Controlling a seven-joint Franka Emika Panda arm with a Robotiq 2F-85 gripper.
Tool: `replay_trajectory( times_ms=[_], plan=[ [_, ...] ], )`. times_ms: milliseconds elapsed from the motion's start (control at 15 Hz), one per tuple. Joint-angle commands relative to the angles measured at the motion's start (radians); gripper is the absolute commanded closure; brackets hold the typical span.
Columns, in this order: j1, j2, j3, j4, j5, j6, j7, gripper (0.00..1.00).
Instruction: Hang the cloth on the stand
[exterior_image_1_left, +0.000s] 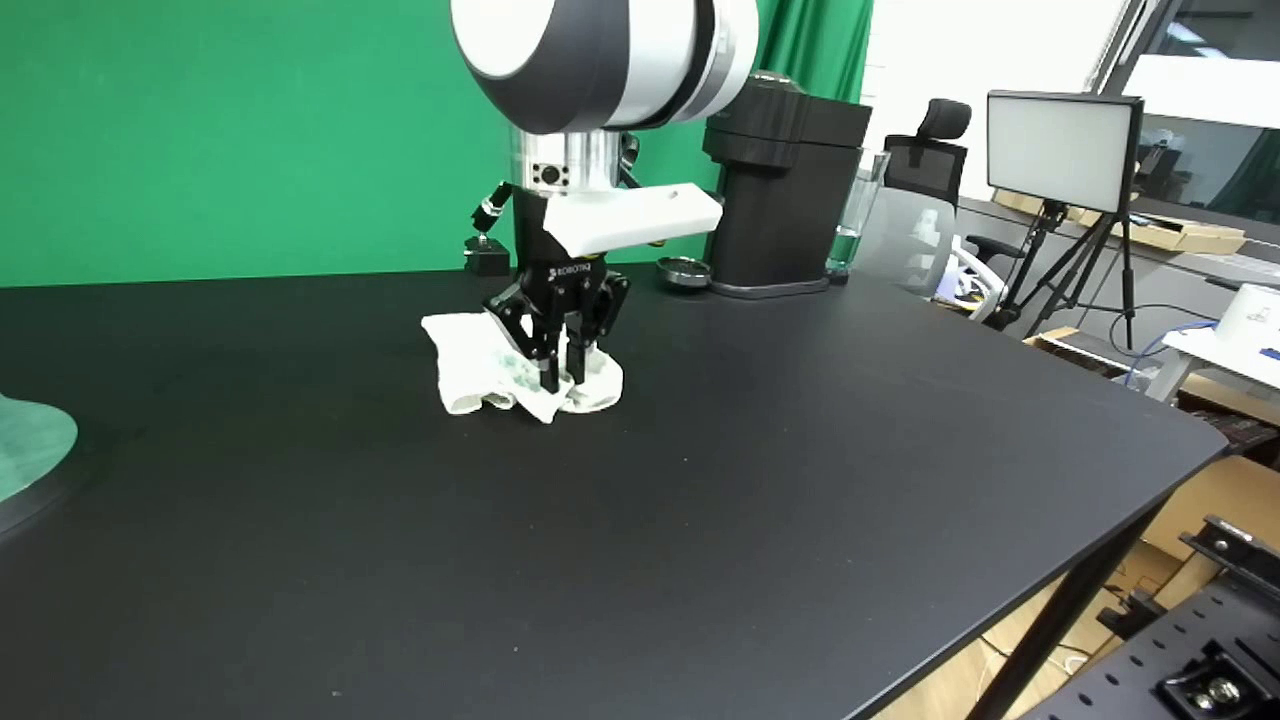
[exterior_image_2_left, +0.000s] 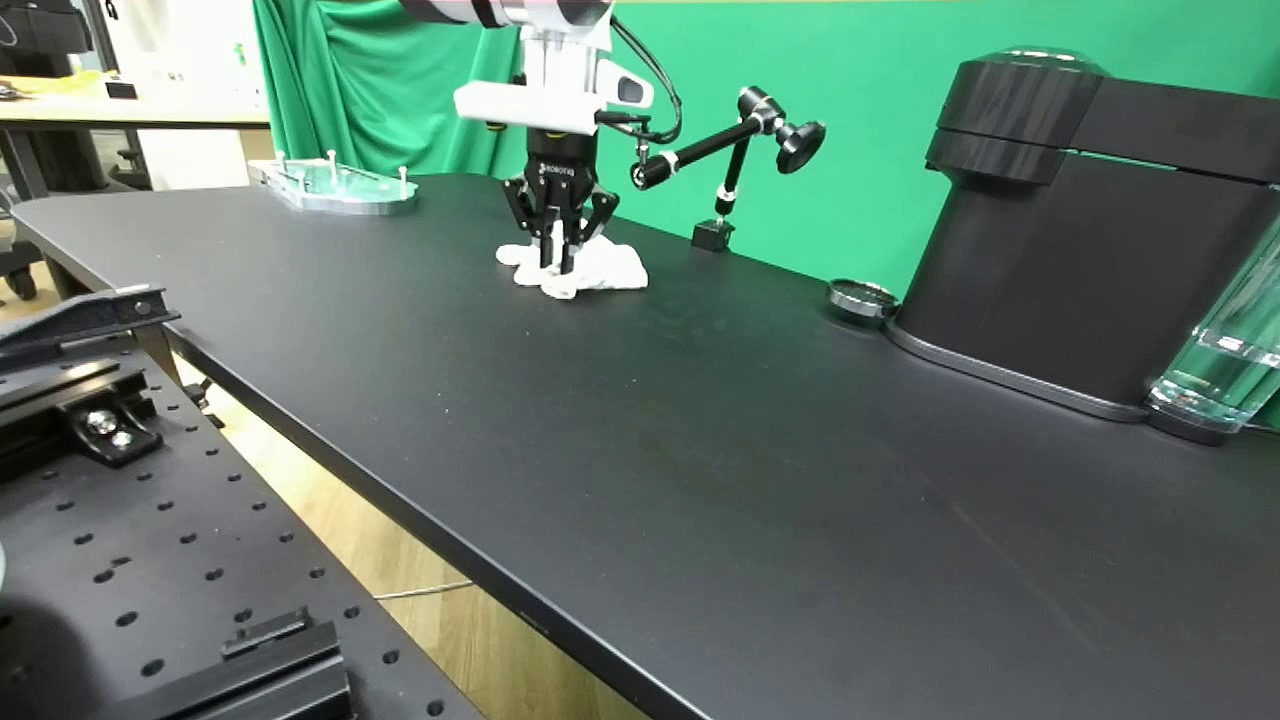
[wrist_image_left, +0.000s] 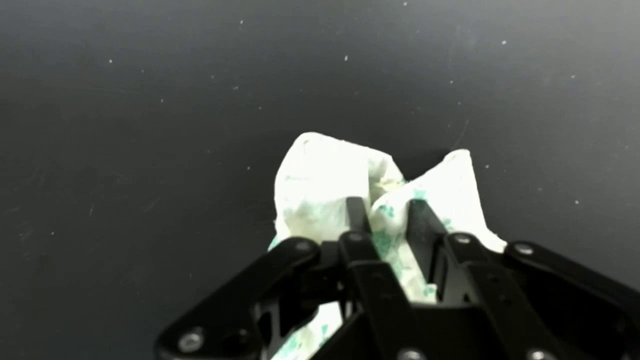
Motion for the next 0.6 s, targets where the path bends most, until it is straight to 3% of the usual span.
replay_trajectory(
  times_ms=[0, 533],
  plan=[
    [0.009, 0.000, -0.008, 0.008, 0.014, 0.004, -0.009, 0.99],
    [0.039, -0.107, -0.006, -0.009, -0.006, -0.017, -0.005, 1.00]
  ],
)
